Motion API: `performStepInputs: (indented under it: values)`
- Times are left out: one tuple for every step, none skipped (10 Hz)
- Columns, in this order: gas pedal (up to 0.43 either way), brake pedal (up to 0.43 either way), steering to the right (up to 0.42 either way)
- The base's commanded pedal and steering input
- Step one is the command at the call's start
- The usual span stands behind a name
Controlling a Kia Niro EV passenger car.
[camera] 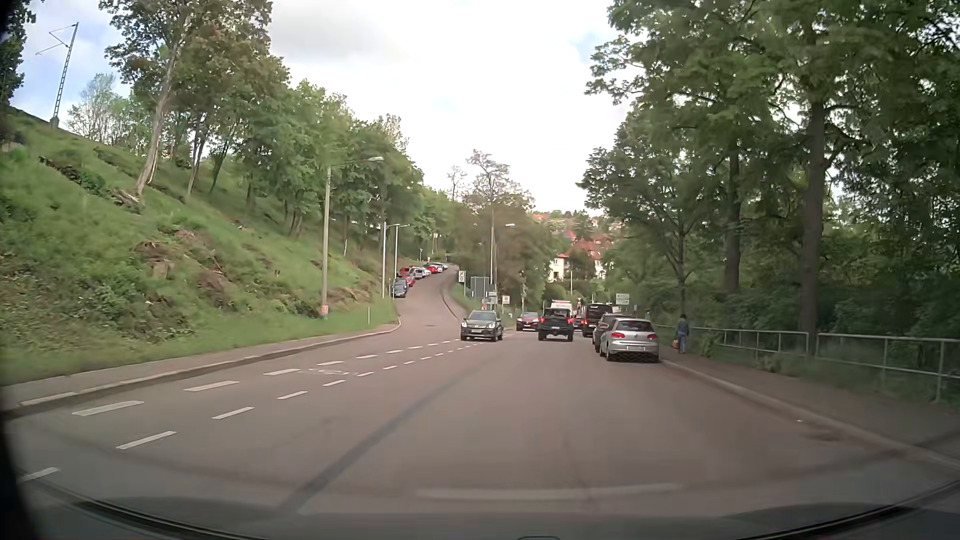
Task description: Follow the waypoints while adhering to traffic rules and regulations
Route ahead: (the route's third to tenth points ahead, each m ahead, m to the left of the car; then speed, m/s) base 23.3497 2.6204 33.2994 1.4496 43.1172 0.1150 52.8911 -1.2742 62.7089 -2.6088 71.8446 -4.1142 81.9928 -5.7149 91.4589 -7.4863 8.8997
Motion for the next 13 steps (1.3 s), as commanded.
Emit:
performStepInputs:
  values:
    - [0.000,0.207,0.025]
    - [0.000,0.207,0.025]
    - [0.000,0.207,0.025]
    - [0.000,0.207,0.025]
    - [0.000,0.213,0.026]
    - [0.000,0.220,0.029]
    - [0.000,0.226,0.034]
    - [0.000,0.232,0.034]
    - [0.000,0.232,0.031]
    - [0.000,0.232,0.029]
    - [0.000,0.238,0.029]
    - [0.000,0.238,0.030]
    - [0.000,0.232,0.031]
